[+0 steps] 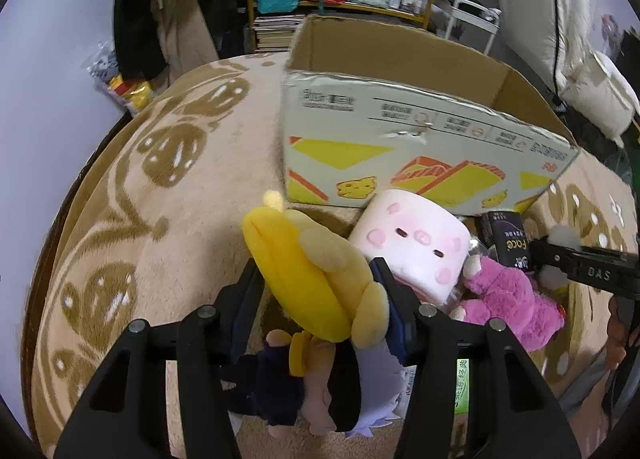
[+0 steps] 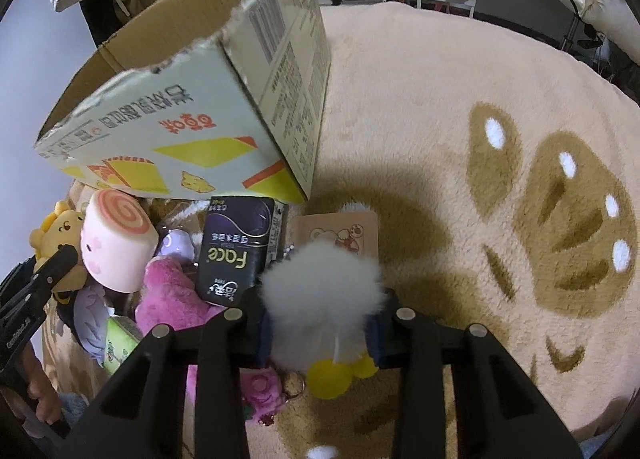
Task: Organize soft objects
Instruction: 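Grasp the yellow plush with the left gripper while the right gripper grasps the white chick plush, then lift the yellow plush with the left gripper while the right gripper carries the white chick toward the box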
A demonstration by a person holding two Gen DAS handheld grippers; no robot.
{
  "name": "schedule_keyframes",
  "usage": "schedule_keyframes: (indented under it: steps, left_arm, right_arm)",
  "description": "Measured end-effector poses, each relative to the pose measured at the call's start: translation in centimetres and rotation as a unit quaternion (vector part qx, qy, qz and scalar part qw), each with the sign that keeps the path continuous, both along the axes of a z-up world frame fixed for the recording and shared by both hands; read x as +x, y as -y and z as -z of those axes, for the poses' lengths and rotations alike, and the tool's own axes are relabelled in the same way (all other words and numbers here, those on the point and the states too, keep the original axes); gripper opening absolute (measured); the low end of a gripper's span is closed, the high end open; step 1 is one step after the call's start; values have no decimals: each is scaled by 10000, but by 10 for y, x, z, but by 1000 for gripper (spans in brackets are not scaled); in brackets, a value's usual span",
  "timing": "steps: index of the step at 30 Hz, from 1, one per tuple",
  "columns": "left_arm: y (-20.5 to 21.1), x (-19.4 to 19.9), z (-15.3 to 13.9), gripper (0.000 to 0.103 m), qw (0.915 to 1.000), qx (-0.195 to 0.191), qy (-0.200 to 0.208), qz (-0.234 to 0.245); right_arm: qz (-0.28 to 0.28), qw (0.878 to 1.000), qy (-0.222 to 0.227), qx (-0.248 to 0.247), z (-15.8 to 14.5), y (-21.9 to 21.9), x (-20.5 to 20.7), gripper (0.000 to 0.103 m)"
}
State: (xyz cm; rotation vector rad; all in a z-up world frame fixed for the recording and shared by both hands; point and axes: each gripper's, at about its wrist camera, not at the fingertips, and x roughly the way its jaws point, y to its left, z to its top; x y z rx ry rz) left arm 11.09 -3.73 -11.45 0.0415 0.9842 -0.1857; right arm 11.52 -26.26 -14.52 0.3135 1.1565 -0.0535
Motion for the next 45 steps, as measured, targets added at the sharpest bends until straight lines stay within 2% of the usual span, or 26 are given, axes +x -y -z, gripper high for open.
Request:
schedule_keyframes:
  steps: [7, 11, 17, 24, 28, 35, 38, 42, 45]
  left_arm:
    - [-10, -2, -7, 51, 9995, -130, 80, -263]
    - [-9, -6, -13, 51, 9994, 10, 254, -241]
    - [-4, -15, -19, 50, 9984, 276, 461, -180]
    - [-15, -21, -32, 50, 9966, 182, 688, -422]
    - [-20, -23, -37, 50, 9954, 169, 776, -542]
    - [-21, -34, -50, 50, 9937, 17, 992, -523]
    - [-17, -42, -59, 50, 9918, 96, 1186, -457]
    - [-9, -53, -71, 50, 9867, 249, 1571, -326]
    - [-6, -60, -79, 50, 9826, 226, 1830, -227]
  right_arm:
    - [-6, 9997, 208, 84, -13, -3, -3, 37]
    - [-14, 9992, 374, 136, -22, -2, -5, 37]
    - [66, 9993, 358, 112, -22, 3, -8, 37]
    - [93, 9992, 385, -29, -25, 6, -15, 37]
    - [68, 9984, 567, -36, -34, 5, -17, 37]
    - [75, 9973, 727, -110, -45, 4, -24, 37]
    - [109, 9965, 822, -108, -50, 4, -27, 37]
    - [110, 9935, 1132, -86, -65, 3, -35, 37]
    - [76, 9900, 1405, -76, -77, 0, -43, 37]
